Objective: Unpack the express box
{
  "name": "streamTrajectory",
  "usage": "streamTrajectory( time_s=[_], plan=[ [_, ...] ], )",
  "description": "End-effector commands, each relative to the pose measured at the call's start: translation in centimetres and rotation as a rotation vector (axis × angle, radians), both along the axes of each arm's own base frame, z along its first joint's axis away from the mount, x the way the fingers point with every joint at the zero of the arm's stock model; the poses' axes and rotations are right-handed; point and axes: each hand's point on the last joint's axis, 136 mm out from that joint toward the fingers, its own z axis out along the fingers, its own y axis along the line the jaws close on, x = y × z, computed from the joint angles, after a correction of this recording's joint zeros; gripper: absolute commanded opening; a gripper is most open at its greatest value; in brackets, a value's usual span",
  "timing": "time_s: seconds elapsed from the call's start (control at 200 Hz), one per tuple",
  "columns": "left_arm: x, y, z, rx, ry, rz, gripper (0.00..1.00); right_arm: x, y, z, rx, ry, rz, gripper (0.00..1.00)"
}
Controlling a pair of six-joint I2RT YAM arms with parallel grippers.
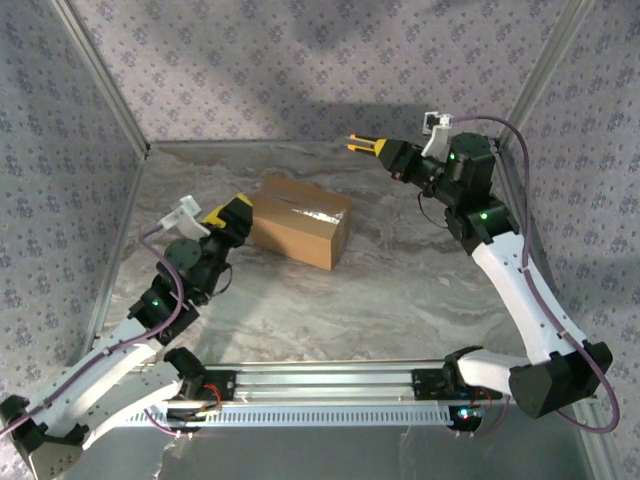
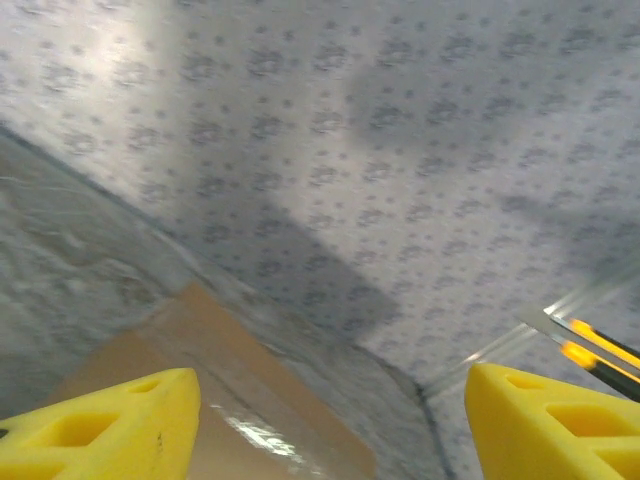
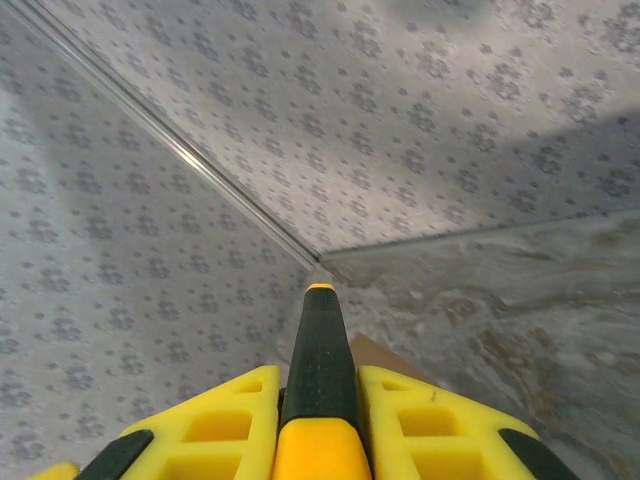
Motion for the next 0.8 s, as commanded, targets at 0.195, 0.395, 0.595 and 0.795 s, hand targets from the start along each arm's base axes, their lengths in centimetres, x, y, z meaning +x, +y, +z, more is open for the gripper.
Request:
streamTrajectory(
  time_s=[0.195, 0.395, 0.595, 0.795],
  plan=[
    [3.8, 3.7, -1.5, 0.057, 0.233, 0.029, 0.69, -0.9, -2.6, -0.3, -0.285, -0.039, -0.066, 0.0],
    [7.6, 4.7, -3.3, 0.089, 0.338, 0.021, 0.68, -0.3, -3.5, -2.8, -0.436, -0.037, -0.111, 0.0],
    [10.9, 6.0, -6.1, 0.081, 0.415, 0.035, 0.66, 1.1, -2.8, -6.0, -0.607, -0.019, -0.113, 0.0],
    [14.0, 5.2, -9.1, 0.097, 0.475, -0.013, 0.64, 3.5, -1.7, -8.8, -0.815, -0.018, -0.104, 0.0]
  ],
)
